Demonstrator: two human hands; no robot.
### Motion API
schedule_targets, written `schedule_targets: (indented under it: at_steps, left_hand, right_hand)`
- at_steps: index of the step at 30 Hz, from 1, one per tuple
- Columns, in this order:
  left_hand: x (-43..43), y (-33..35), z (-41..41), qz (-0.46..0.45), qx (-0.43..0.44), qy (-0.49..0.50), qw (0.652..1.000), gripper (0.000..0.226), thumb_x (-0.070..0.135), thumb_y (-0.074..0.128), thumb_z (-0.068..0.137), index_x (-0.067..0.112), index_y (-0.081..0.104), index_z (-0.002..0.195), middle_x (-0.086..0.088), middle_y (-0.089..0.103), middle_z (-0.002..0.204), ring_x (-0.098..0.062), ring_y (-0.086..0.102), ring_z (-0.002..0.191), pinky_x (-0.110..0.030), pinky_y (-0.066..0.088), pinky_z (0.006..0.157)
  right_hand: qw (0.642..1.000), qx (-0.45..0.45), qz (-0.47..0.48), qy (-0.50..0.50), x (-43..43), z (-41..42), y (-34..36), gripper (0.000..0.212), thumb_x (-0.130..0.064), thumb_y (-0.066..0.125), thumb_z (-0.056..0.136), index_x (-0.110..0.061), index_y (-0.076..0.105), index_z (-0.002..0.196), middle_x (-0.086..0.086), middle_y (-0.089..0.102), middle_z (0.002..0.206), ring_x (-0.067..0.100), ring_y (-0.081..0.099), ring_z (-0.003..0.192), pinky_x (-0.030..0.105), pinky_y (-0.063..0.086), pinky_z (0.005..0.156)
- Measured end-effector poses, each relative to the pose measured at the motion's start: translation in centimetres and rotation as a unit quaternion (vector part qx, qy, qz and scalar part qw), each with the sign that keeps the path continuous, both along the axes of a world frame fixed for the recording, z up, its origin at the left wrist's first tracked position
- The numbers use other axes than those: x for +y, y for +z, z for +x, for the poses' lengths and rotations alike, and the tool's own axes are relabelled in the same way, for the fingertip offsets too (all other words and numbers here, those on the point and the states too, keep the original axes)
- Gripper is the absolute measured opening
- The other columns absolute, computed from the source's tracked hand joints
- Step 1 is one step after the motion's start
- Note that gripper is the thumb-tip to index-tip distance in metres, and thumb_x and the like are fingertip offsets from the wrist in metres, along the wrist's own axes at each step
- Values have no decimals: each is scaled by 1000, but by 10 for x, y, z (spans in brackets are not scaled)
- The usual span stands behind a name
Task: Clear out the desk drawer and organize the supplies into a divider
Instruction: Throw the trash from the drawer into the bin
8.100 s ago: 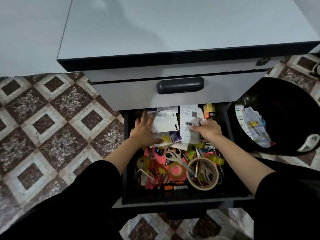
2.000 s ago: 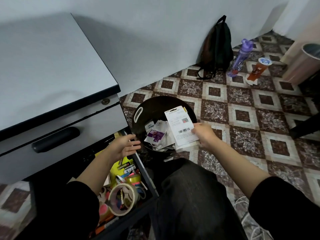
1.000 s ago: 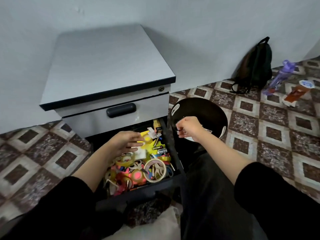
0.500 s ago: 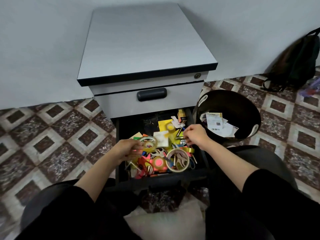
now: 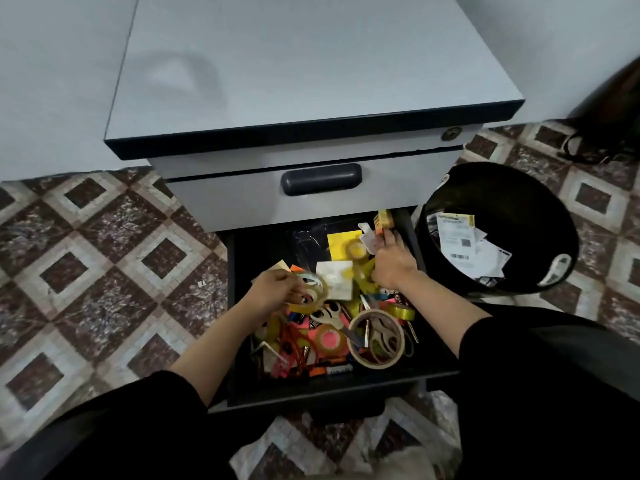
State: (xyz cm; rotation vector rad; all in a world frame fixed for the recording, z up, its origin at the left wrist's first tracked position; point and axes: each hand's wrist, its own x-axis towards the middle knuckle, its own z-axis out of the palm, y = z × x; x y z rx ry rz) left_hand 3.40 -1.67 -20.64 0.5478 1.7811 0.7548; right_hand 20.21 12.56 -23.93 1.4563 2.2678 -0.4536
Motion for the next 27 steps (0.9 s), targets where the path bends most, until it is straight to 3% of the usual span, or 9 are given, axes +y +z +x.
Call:
schedule_targets:
  at_steps: [3, 7, 9, 12, 13, 17, 19, 22, 27]
  left_hand:
    - [12, -9, 0, 10, -4, -3, 1000, 17, 6, 47, 96, 3, 60, 84, -7, 62, 78, -12, 61, 62, -15, 49, 51]
    - [21, -24, -4, 31, 54, 4, 998, 16, 12, 56, 92, 11, 64, 78, -10, 66, 86, -24, 64, 81, -37, 53, 79]
    - [25, -31, -9, 25, 104, 26, 994, 13, 15, 56, 91, 15, 65, 82, -4, 65, 86, -23, 62, 86, -35, 54, 76]
    - [33, -38, -13, 13, 128, 46, 991, 12, 15, 52, 92, 14, 64, 95, 0, 61, 92, -13, 56, 79, -14, 43, 56]
    - [35, -41, -14, 5, 123, 51, 991, 12, 15, 52, 92, 14, 63, 97, 0, 60, 93, -11, 56, 78, -13, 43, 55]
    - [45, -49, -13, -14, 48, 83, 995, 6, 13, 59, 87, 18, 58, 90, -8, 64, 93, -26, 63, 90, -37, 54, 82]
    - [49, -51, -11, -14, -3, 106, 994, 8, 8, 59, 86, 13, 53, 85, -14, 63, 87, -28, 64, 80, -35, 52, 70]
    - [54, -51, -6, -17, -45, 124, 991, 9, 4, 55, 90, 7, 54, 82, -10, 60, 73, -19, 58, 62, -28, 45, 55]
    - [58, -52, -1, -38, -73, 135, 987, 11, 15, 58, 91, 8, 60, 82, -8, 64, 79, -13, 53, 52, -18, 40, 40]
  right_hand:
    - [1000, -24, 16, 11, 14, -7, -12, 84, -3, 48, 88, 3, -13, 146, 20, -20, 154, 33, -11, 144, 36, 7, 117]
    - [1000, 0, 21, -1, 23, -15, -21, 88, -1, 51, 87, 3, -14, 145, 22, -20, 153, 34, -9, 144, 36, 7, 117]
    - [999, 23, 22, -15, 25, -17, -24, 84, -3, 50, 88, -3, -8, 149, 21, -15, 154, 33, -2, 145, 35, 14, 116]
    - [997, 54, 33, -34, 24, -18, -24, 71, -12, 47, 92, -3, 7, 149, 20, 1, 155, 33, 17, 140, 34, 25, 112]
    - [996, 65, 35, -43, 22, -17, -23, 68, -13, 48, 92, -1, 12, 148, 19, 7, 155, 32, 23, 137, 34, 29, 110]
    - [991, 103, 57, -58, 24, -16, -21, 50, -17, 55, 90, 0, 39, 135, 18, 31, 144, 33, 43, 124, 34, 38, 99]
    - [989, 116, 65, -64, 25, -17, -20, 44, -22, 52, 94, -1, 43, 131, 18, 39, 137, 34, 49, 118, 35, 41, 94]
    - [989, 120, 76, -53, 27, -21, -19, 44, -26, 50, 95, -3, 40, 131, 18, 44, 133, 35, 50, 117, 37, 41, 93]
    - [993, 81, 82, -34, 31, -23, -21, 53, -32, 53, 94, -3, 36, 135, 16, 35, 139, 34, 40, 124, 36, 40, 96]
